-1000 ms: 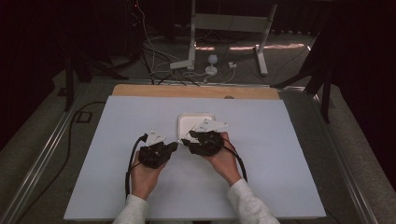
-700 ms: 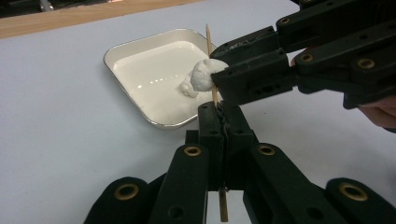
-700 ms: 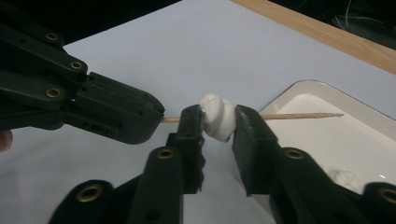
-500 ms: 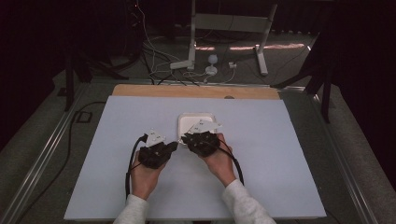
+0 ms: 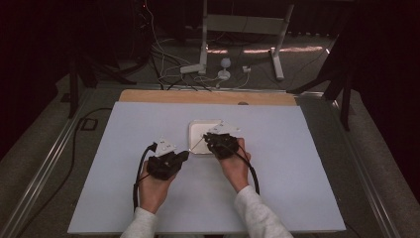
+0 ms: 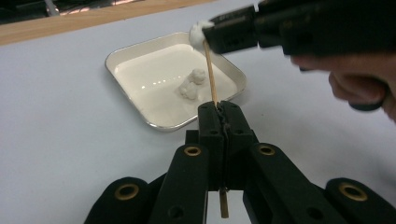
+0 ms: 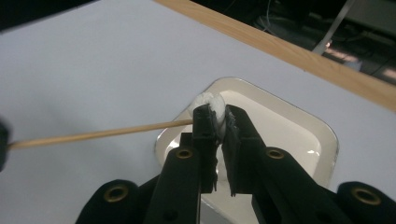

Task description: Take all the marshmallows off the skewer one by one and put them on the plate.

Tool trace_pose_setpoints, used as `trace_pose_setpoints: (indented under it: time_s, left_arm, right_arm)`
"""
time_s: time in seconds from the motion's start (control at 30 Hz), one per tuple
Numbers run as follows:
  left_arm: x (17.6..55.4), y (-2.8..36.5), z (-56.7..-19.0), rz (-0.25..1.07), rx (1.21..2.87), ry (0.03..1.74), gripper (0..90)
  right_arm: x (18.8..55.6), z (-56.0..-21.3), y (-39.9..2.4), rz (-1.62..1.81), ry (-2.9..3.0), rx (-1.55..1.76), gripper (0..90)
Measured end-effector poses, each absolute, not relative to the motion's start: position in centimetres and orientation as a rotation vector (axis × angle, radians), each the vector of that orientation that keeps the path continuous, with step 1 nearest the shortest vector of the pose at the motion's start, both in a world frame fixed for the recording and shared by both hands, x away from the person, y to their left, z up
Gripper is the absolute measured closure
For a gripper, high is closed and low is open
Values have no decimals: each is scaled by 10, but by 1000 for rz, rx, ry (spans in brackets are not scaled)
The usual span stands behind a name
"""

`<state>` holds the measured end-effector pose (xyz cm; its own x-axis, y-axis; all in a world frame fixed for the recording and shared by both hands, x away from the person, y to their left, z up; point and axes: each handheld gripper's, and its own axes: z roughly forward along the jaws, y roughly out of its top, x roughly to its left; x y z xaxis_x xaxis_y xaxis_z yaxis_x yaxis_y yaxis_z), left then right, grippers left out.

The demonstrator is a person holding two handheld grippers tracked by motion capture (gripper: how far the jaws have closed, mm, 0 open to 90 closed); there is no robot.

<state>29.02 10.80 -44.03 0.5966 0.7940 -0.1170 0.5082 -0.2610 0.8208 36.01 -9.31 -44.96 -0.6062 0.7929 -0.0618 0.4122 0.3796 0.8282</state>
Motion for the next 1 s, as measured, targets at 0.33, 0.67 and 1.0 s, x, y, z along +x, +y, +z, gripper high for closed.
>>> trace_pose_setpoints:
  time_s: [0.33, 0.67, 1.0]
  left_arm:
    - [287, 118, -432, 429, 1887, 1045, 899]
    - [290, 119, -437, 425, 1891, 1061, 898]
    - [296, 105, -450, 401, 1956, 1037, 898]
  right_arm:
    - [382, -447, -127, 1085, 2156, 1158, 817]
    - [390, -459, -135, 1057, 2220, 1215, 680]
    - [388, -459, -133, 1133, 2264, 1220, 573]
